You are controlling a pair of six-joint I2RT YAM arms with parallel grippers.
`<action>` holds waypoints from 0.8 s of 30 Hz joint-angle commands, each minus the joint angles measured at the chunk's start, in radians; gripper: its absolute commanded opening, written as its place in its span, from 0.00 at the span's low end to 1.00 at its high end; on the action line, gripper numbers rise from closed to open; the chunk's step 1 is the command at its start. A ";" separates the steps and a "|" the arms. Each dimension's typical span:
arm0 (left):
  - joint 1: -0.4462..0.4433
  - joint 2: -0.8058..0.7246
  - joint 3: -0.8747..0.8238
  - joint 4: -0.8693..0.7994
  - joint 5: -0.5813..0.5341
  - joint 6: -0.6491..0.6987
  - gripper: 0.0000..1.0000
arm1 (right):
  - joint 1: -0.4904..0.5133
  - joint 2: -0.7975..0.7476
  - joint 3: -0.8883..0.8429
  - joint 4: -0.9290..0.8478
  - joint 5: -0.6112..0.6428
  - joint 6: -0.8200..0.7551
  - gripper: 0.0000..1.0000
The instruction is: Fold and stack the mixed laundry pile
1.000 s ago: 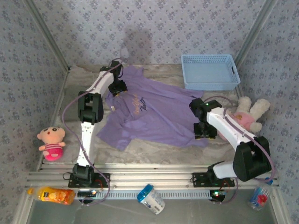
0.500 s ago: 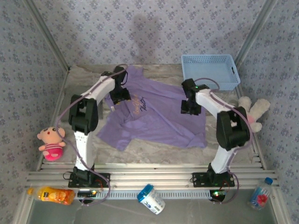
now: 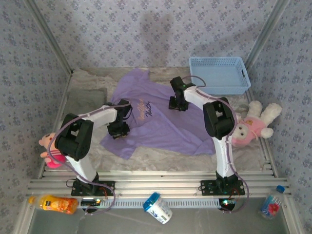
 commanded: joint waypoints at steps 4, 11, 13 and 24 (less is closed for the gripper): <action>-0.024 -0.043 -0.137 -0.064 -0.084 -0.089 0.26 | -0.035 0.105 0.032 -0.005 0.001 0.094 0.47; -0.050 -0.225 -0.263 -0.154 -0.014 -0.152 0.32 | -0.069 0.143 0.079 0.011 -0.045 0.099 0.46; -0.045 -0.244 -0.188 -0.161 -0.021 -0.135 0.39 | -0.069 0.129 0.085 0.014 -0.060 0.081 0.46; 0.058 0.188 0.574 -0.111 -0.066 0.026 0.50 | -0.131 -0.171 -0.137 0.008 -0.095 0.010 0.49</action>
